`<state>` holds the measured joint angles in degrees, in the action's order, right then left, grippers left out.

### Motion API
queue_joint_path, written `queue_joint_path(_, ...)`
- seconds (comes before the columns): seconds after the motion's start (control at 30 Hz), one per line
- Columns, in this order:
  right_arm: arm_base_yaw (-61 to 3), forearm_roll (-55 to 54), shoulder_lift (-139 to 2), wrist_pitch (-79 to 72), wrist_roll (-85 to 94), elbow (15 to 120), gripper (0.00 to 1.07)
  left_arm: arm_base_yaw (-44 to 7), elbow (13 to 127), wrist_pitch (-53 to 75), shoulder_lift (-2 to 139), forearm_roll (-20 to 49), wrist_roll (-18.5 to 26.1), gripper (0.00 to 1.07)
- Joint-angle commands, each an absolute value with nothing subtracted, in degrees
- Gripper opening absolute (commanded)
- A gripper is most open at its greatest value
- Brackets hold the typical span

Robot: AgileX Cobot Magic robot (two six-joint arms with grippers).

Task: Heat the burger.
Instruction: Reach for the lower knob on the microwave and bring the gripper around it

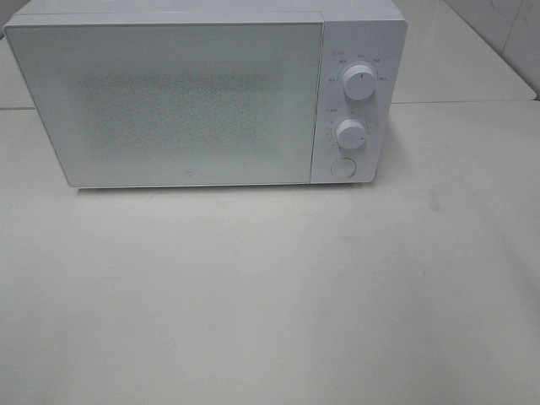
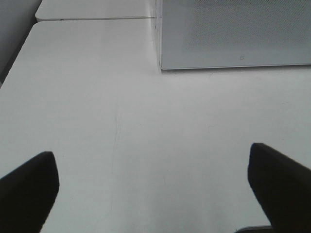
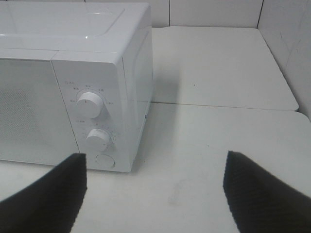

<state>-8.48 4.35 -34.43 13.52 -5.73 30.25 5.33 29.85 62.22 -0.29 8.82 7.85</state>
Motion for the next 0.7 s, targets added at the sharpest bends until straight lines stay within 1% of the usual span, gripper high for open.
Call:
queue_joint_path(0.03,-8.31,4.47,-36.67,9.74,-5.79,30.77,0.75,5.50,29.68,61.48,-1.66,9.05,7.39,0.98)
queue_joint_path(0.4,-8.31,4.47,-47.78,-1.26,-5.84,30.48,0.75,5.50,29.68,61.48,-1.66,9.05,7.39,0.98)
queue_joint_path(0.43,-8.31,4.47,-49.22,-5.21,-5.84,29.62,0.75,5.50,29.68,61.48,-1.66,9.05,7.39,0.98)
queue_joint_path(0.5,-8.31,4.47,-50.02,-8.02,-5.79,28.82,0.75,5.50,29.68,61.48,-1.66,9.05,7.39,0.98)
queue_joint_path(0.53,-8.31,4.47,-51.22,-13.12,-5.61,27.16,0.75,5.50,29.68,61.48,-1.66,9.05,7.39,0.98)
queue_joint_path(0.57,-8.31,4.47,-51.22,-13.12,-5.61,27.16,0.75,5.50,29.68,61.48,-1.66,9.05,7.39,0.98)
queue_joint_path(0.6,-8.31,4.47,-52.54,-17.88,-5.56,25.55,0.75,5.50,29.68,61.48,-1.66,9.05,7.39,0.98)
queue_joint_path(0.67,-8.31,4.35,-53.40,-20.51,-5.50,24.75,0.75,5.50,29.68,61.48,-1.66,9.05,7.39,0.98)
queue_joint_path(0.7,-8.31,4.07,-54.95,-25.50,-5.27,23.32,0.75,5.50,29.68,61.48,-1.66,9.05,7.39,0.98)
